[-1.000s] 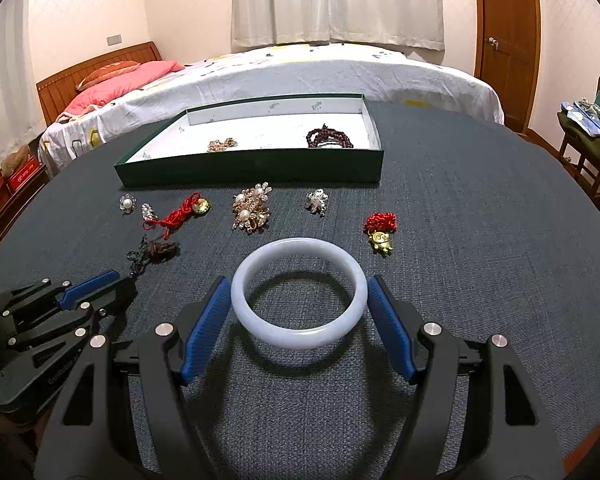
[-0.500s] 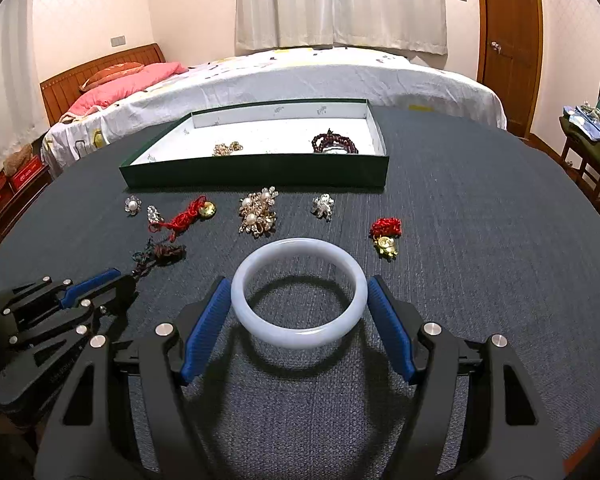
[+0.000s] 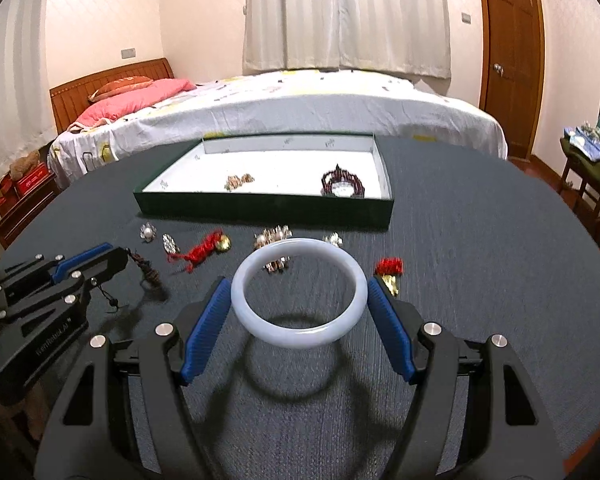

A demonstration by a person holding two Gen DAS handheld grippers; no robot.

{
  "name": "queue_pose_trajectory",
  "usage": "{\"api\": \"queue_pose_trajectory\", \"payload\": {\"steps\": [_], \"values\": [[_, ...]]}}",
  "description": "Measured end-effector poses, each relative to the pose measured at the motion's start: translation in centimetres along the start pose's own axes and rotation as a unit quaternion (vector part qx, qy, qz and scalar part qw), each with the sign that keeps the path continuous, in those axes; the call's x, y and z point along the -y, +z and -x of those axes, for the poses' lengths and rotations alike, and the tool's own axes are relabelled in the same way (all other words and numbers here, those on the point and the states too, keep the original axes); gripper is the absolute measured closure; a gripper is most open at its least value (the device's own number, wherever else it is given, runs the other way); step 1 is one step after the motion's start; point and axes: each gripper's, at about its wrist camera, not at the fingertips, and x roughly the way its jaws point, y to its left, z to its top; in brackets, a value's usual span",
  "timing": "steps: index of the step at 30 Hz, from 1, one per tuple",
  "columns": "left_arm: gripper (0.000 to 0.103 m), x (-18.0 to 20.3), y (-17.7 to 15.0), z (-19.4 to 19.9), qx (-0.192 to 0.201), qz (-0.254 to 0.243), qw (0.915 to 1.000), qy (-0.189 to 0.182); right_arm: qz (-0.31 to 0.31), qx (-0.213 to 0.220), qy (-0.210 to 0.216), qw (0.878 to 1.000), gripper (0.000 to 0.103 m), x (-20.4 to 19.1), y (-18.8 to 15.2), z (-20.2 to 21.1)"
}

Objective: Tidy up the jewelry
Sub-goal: 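Carry the bangle and black pendant over the jewelry box with both grippers, then open both grippers to release the bangle and pendant into the box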

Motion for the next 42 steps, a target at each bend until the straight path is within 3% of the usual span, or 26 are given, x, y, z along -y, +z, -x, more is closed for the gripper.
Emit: {"api": "queue_pose_trajectory", "payload": {"steps": [12, 25, 31, 35, 42], "values": [[0.086, -1.5, 4.3, -0.5, 0.039, 0.009, 0.9992, 0.0, 0.007, 0.027, 0.007, 1.0, 0.034, -0.5, 3.6, -0.5], [0.086, -4.5, 10.4, -6.3, 0.068, 0.021, 0.9974, 0.009, 0.013, 0.039, 0.014, 0.999, 0.034, -1.1, 9.0, -7.3], [0.086, -5.5, 11.5, -11.4, 0.045, 0.03, 0.9985, 0.008, 0.011, 0.011, 0.018, 1.0, 0.034, -1.1, 10.6, -12.4], [0.086, -6.5, 10.8, -15.1, 0.0, 0.04, 0.9992, 0.009, 0.019, -0.02, 0.014, 1.0, 0.034, -1.5, 10.6, -15.5], [0.085, -7.9, 10.0, -17.5, -0.059, 0.068, 0.9959, 0.003, 0.023, -0.07, 0.021, 0.997, 0.034, -1.9, 10.4, -18.4]]}}
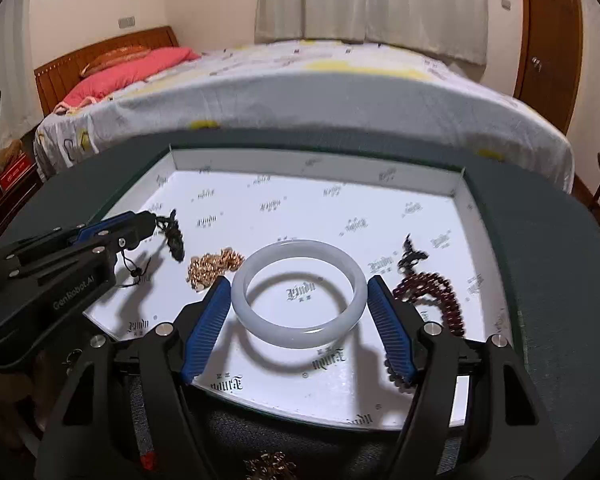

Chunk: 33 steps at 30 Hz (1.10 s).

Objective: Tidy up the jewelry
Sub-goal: 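Open both grippers to release the bangle and pendant into the box, then withdraw both grippers from the box toward the remaining jewelry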

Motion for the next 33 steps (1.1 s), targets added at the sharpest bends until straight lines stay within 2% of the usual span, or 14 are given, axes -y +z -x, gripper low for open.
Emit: {"api": "queue_pose_trajectory", "payload": {"steps": [4, 9, 11, 13, 14, 20, 23, 25, 26, 33], "values": [[0.085, -0.5, -0.4, -1.4, -0.053, 0.01, 0.9985, -0.01, 0.004, -0.02, -0.001, 1.0, 0.034, -0.3, 0.1, -0.8], [0.083, -0.9, -0.7, -1.6, -0.06, 0.018, 0.9979, -0.014, 0.002, -0.043, 0.0, 0.999, 0.034, -0.3, 0.0, -1.5], [0.078, -0.7, -0.8, -1.4, -0.061, 0.012, 0.998, -0.015, 0.002, -0.054, 0.001, 0.999, 0.034, -0.2, 0.0, -1.9], [0.058, -0.6, -0.7, -1.4, -0.06, 0.008, 0.9981, -0.01, 0.0, -0.058, 0.003, 0.998, 0.034, -0.1, 0.0, -2.0], [0.055, -0.6, -0.8, -1.3, -0.06, 0.009, 0.9981, -0.007, -0.001, -0.052, 0.003, 0.999, 0.034, 0.0, -0.1, -1.8], [0.054, -0.8, -0.7, -0.9, -0.058, 0.019, 0.9981, -0.012, -0.009, -0.028, 0.001, 1.0, 0.034, 0.3, -0.1, -0.6], [0.053, -0.8, -0.9, 0.4, -0.039, 0.021, 0.9989, -0.011, -0.021, -0.007, 0.005, 1.0, 0.034, 0.7, -0.2, 0.9], [0.045, -0.6, -1.0, 1.6, -0.022, 0.018, 0.9996, -0.008, -0.027, 0.011, 0.007, 1.0, 0.034, 0.9, -0.2, 2.1], [0.045, -0.4, -1.1, 2.4, -0.01, 0.014, 0.9998, -0.005, -0.03, 0.022, 0.007, 0.999, 0.034, 1.0, -0.3, 2.9], [0.044, 1.0, -3.1, 7.1, 0.049, -0.008, 0.9987, 0.011, -0.042, 0.068, -0.006, 0.997, 0.033, 2.5, -2.7, 7.7]]}}
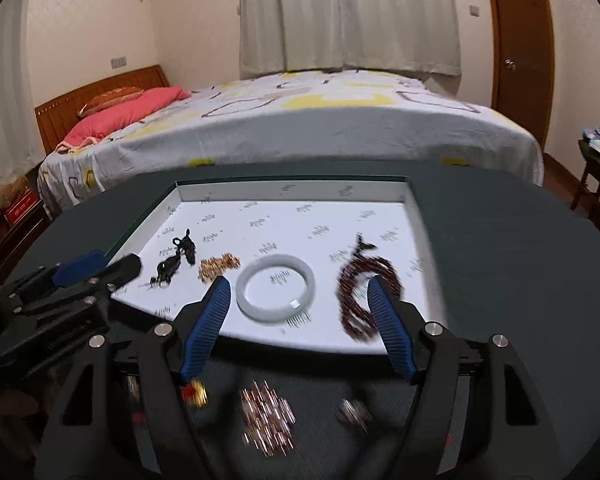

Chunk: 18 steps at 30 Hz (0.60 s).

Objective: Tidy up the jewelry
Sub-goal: 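Withdraw both grippers from the box toward the remaining jewelry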

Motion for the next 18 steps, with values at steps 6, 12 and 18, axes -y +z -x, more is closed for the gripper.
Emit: {"api": "queue_pose_trajectory", "payload": {"steps": [6, 12, 18], "values": [[0.044, 0.6, -1.9, 2.5, 0.001, 0.002, 1.0, 0.01, -0.015, -0.012, -0.029, 0.999, 0.034, 2.3, -3.3, 3.0], [0.044, 0.5, -4.1, 3.8, -0.015, 0.005, 0.9997, 0.018, -0.037, -0.044, -0.049, 0.997, 0.034, 4.2, -5.5, 3.6], [0.044, 0.4, -5.3, 4.3, -0.027, 0.009, 0.9993, 0.025, -0.042, -0.061, -0.059, 0.996, 0.034, 5.0, -6.1, 3.4]]}}
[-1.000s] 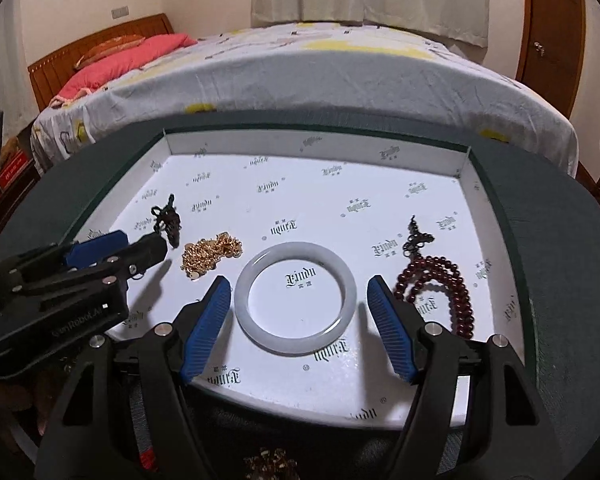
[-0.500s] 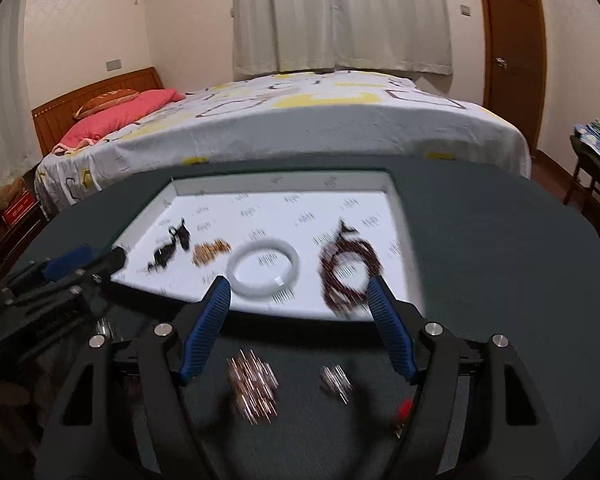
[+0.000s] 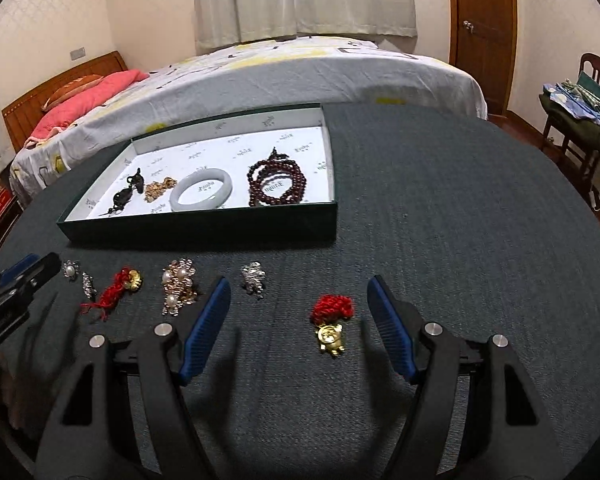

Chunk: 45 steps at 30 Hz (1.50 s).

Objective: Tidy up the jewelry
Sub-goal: 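Withdraw both grippers from the box toward the remaining jewelry, then grasp the red flower charm with gold pendant with the right gripper, then grasp the pearl ring with the left gripper while the right holds the red charm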

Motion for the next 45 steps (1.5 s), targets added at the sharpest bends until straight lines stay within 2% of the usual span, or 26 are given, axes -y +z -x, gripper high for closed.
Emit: {"api": "queue_pose_trajectory", "payload": {"steps": [5, 15, 20, 22, 25, 29, 39, 45], "values": [[0.044, -0.2, -0.4, 0.3, 0.003, 0.0, 1.0, 0.007, -0.004, -0.016, -0.006, 1.0, 0.044, 0.6, -0.2, -0.5], [0.044, -0.5, -1.0, 0.0, -0.009, 0.01, 0.9999, 0.007, -0.007, -0.052, -0.007, 0.999, 0.047, 1.3, -0.4, -1.8], [0.044, -0.2, -1.1, 0.0, -0.01, 0.008, 0.9999, 0.007, -0.005, -0.053, -0.013, 0.998, 0.064, 1.4, -0.4, -1.9], [0.044, -0.2, -1.2, 0.1, -0.011, 0.008, 0.9999, 0.007, -0.005, -0.053, -0.013, 0.999, 0.082, 1.5, -0.4, -1.9], [0.044, -0.3, -1.2, 0.1, -0.012, 0.011, 0.9998, 0.007, -0.003, -0.054, -0.006, 0.999, 0.087, 1.4, -0.5, -1.8], [0.044, -0.4, -1.3, 0.1, -0.017, 0.015, 0.9997, 0.005, -0.006, -0.047, 0.005, 0.999, 0.09, 1.2, -0.6, -1.4], [0.044, -0.7, -1.6, -0.4, -0.038, 0.032, 0.9987, -0.009, 0.005, 0.008, 0.034, 0.999, 0.09, -0.4, 0.0, 1.0], [0.044, -0.3, -1.1, -1.3, -0.051, 0.024, 0.9983, -0.014, 0.007, 0.017, 0.043, 0.999, 0.09, -0.7, 0.2, 1.3]]}}
